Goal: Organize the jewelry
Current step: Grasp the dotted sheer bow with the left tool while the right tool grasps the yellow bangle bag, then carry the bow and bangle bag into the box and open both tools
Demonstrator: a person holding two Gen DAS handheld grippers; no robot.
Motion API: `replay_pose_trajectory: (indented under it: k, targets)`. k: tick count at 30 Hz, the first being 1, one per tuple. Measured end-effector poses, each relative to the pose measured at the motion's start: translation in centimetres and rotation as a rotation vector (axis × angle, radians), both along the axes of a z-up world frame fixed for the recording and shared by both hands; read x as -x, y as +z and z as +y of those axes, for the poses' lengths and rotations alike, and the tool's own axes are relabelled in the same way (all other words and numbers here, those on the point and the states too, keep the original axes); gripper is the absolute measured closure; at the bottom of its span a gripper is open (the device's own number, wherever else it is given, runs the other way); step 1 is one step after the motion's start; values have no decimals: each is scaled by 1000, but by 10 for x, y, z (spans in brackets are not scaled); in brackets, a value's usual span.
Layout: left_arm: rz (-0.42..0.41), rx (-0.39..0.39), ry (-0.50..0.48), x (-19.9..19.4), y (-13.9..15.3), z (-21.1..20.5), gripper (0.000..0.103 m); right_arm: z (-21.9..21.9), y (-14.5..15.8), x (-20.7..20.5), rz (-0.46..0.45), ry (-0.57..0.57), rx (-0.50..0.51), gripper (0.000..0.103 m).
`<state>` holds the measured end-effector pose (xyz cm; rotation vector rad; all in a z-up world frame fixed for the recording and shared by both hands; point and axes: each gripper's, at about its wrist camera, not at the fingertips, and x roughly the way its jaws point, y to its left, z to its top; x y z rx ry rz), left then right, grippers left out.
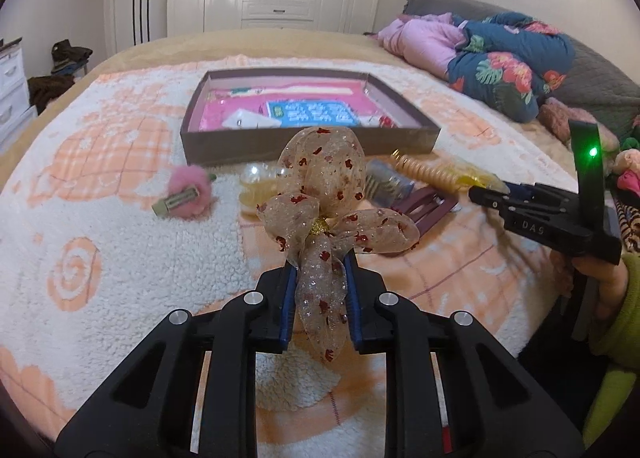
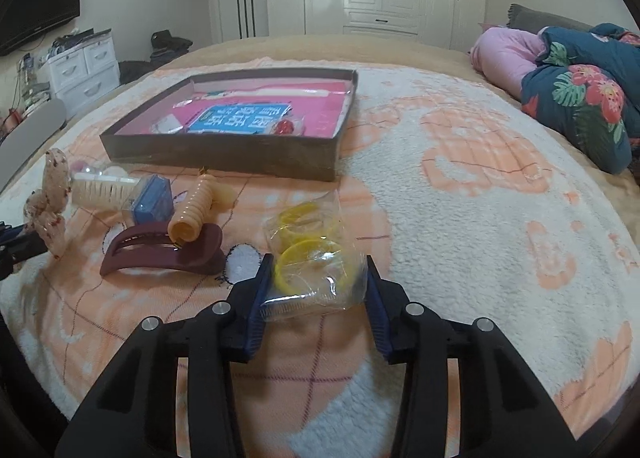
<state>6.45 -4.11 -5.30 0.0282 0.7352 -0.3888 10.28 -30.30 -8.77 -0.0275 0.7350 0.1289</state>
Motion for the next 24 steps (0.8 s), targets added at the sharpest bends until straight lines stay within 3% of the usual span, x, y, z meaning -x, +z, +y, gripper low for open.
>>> replay_pose_trajectory:
  k: [13, 24]
  targets:
    - [-58, 72, 112, -8, 32, 32, 89, -18, 33, 18, -83, -43, -41, 63]
    - [-92, 91, 163, -33, 47, 46, 89, 4, 54, 6, -132, 25, -29, 63]
